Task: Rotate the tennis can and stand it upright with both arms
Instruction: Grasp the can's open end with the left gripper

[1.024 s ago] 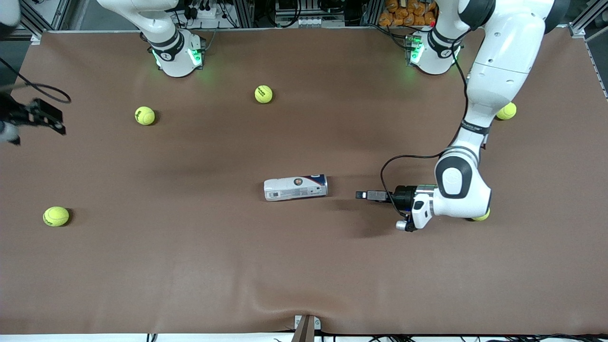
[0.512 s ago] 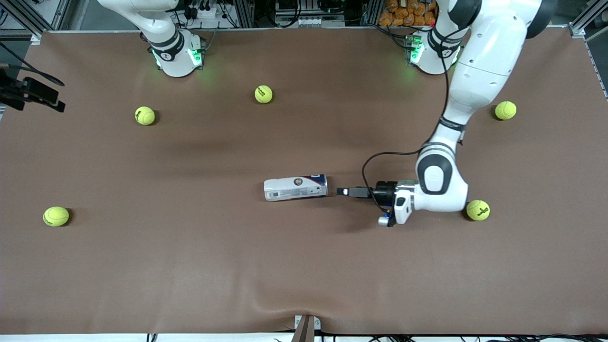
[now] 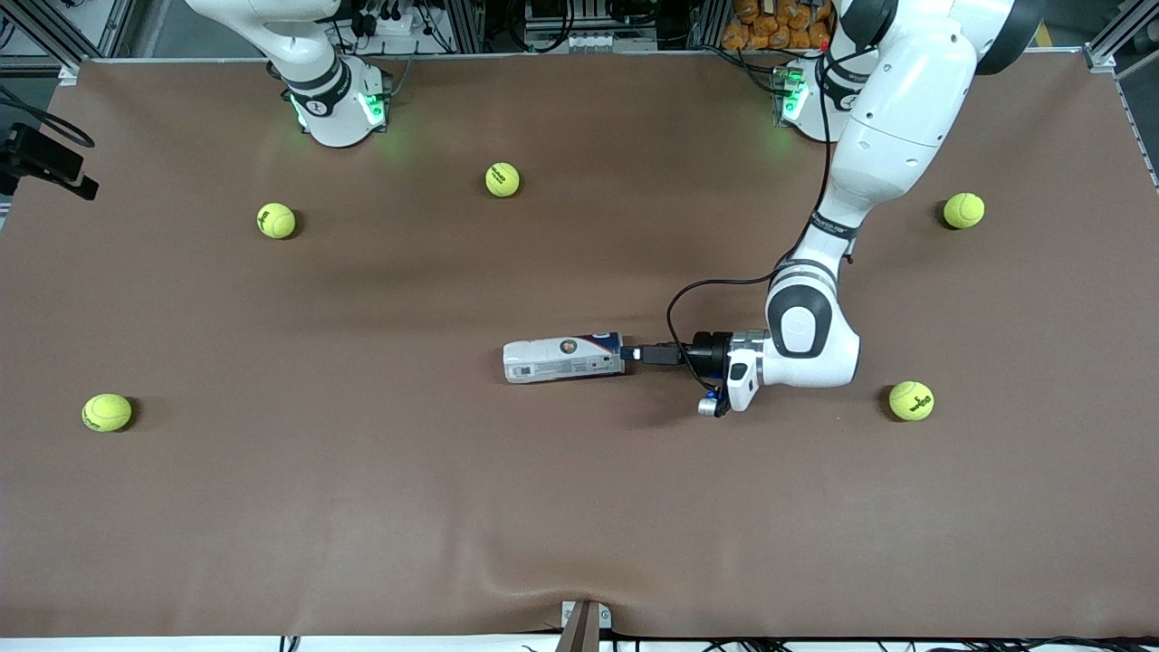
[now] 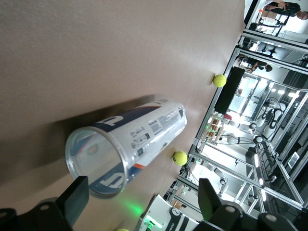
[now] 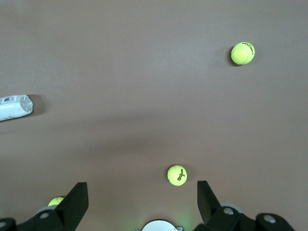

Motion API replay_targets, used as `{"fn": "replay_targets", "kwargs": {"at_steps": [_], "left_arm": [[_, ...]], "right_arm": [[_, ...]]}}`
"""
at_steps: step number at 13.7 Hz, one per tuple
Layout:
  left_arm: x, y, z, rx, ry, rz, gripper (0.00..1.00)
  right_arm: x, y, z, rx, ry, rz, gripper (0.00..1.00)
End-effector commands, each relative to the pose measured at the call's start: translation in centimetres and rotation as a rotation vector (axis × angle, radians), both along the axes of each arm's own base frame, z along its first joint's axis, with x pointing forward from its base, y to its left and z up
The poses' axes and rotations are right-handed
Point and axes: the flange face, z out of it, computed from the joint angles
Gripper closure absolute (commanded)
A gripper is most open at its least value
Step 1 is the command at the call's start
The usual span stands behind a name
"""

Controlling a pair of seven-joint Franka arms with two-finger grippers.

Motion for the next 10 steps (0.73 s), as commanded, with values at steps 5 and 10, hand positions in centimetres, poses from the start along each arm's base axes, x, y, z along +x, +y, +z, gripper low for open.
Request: {"fn": "replay_targets", "kwargs": {"at_steps": [5,10], "left_arm": [[-1.0,-2.0,-1.5,-0.034,-0.023,0.04,0.13],[-1.1,-2.9,-1.8,-0.014,-0.037,0.049,0.69]], "right_arm": [[1.0,0.5,-0.8,0.008,0.014,-0.011,0.0],[1.4,0.0,-0.8,0.009,-0.012,-0.021,0.0]]}}
